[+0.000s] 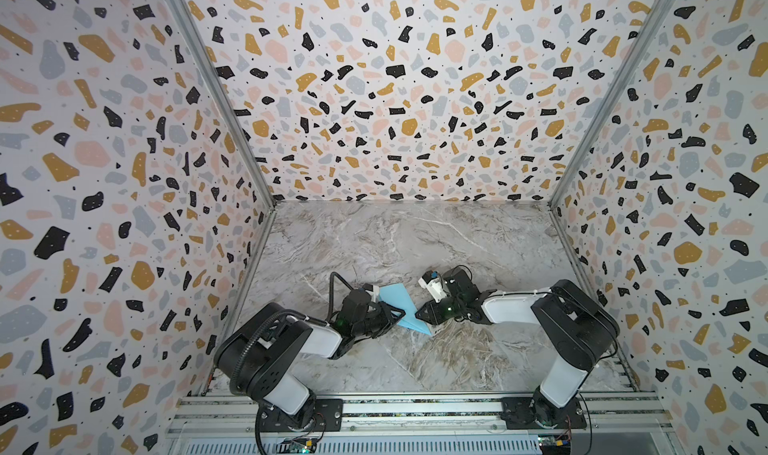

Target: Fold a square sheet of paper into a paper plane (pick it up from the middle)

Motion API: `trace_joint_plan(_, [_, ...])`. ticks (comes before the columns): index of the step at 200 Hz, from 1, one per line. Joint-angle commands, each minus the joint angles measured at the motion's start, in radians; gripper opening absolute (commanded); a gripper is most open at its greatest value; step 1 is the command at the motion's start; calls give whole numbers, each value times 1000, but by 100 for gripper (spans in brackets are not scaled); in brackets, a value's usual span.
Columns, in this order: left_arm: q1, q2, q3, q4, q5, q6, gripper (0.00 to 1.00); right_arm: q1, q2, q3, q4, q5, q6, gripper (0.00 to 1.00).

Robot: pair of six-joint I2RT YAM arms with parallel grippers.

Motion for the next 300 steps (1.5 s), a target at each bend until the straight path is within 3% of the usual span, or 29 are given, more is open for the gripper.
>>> trace_joint_plan(1, [-3, 12, 28, -2, -7, 37, 16, -5, -25, -19, -22, 23, -17, 30])
trace_joint_plan(18, [-3, 15, 38, -23, -9, 46, 8, -12, -70, -31, -10, 58, -27, 36])
trace_joint_plan(45, [-2, 5, 58, -75, -23, 62, 4, -21, -177, -76, 46, 125, -66, 48])
trace_joint_plan(95, [-3, -46, 110, -218, -65, 51, 3, 33, -279, -185, 259, 229, -234, 51])
trace_joint_plan(143, [-3, -65, 134, -297, -83, 25, 3, 166, -217, -291, 570, 337, -352, 51])
trace_joint_plan(225, [-3, -68, 147, -322, -92, -10, 3, 259, 1, -270, 703, 485, -403, 38])
trace_joint_plan(300, [-4, -83, 140, -330, -106, -17, 3, 296, 69, -228, 715, 504, -414, 34])
